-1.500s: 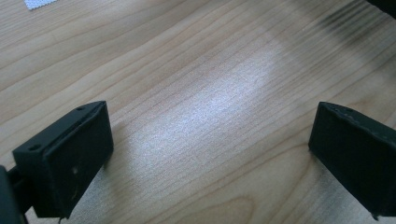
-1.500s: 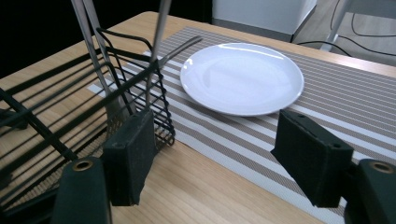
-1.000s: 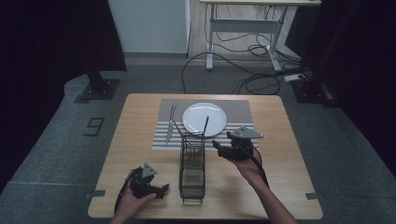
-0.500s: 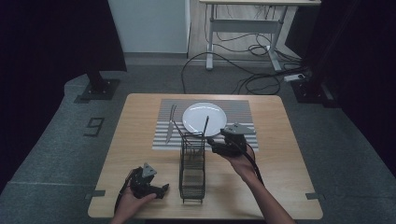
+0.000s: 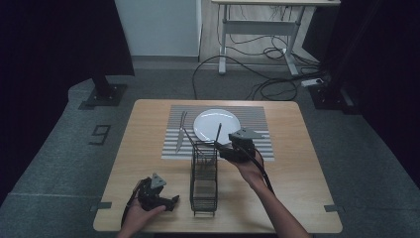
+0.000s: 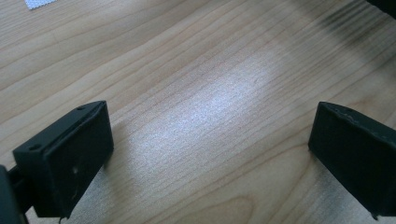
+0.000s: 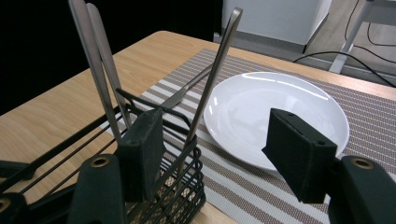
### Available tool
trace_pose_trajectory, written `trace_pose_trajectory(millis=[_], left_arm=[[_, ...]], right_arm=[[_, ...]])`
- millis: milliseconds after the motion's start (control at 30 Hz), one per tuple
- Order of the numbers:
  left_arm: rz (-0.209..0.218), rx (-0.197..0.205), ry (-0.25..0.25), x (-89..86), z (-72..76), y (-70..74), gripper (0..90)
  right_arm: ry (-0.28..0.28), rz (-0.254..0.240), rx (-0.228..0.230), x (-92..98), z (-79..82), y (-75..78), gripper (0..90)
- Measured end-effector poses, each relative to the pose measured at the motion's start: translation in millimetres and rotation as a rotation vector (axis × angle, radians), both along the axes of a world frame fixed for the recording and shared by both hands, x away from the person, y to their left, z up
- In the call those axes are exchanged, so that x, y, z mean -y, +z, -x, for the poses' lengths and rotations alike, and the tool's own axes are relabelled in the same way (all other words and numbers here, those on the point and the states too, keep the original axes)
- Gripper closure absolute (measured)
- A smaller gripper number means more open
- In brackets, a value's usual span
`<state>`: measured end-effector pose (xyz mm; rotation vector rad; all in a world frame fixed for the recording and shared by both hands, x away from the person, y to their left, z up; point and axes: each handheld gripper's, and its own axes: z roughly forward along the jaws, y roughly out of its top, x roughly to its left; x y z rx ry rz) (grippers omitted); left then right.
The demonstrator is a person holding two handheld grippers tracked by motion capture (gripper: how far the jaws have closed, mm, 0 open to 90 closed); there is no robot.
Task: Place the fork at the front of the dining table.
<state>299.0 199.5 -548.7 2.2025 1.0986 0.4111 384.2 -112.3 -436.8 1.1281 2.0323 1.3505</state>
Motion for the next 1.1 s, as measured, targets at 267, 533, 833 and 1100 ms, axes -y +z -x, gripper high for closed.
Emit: trace_pose_trajectory(millis=[267, 533, 833, 1100], left_arm=[[0.0, -0.001, 0.001, 0.0, 0.0, 0.1, 0.0], [-0.001, -0.001, 0.0, 0.0, 0.0, 0.1, 0.0], [-0.001, -0.001, 0.0, 0.0, -0.1, 0.1, 0.0], [-0.001, -0.001, 0.0, 0.0, 0.0, 0.1, 0.0]], right_arm=[[-0.017, -0.002, -0.007, -6.2, -9.0, -3.7, 39.3], [-0.017, 0.005, 0.001, -13.6, -14.5, -1.9, 41.1], [-0.03, -0.005, 0.022, -18.8, -16.1, 0.9, 44.6], [-0.036, 0.0, 0.0, -19.1, -24.4, -1.0, 51.1]])
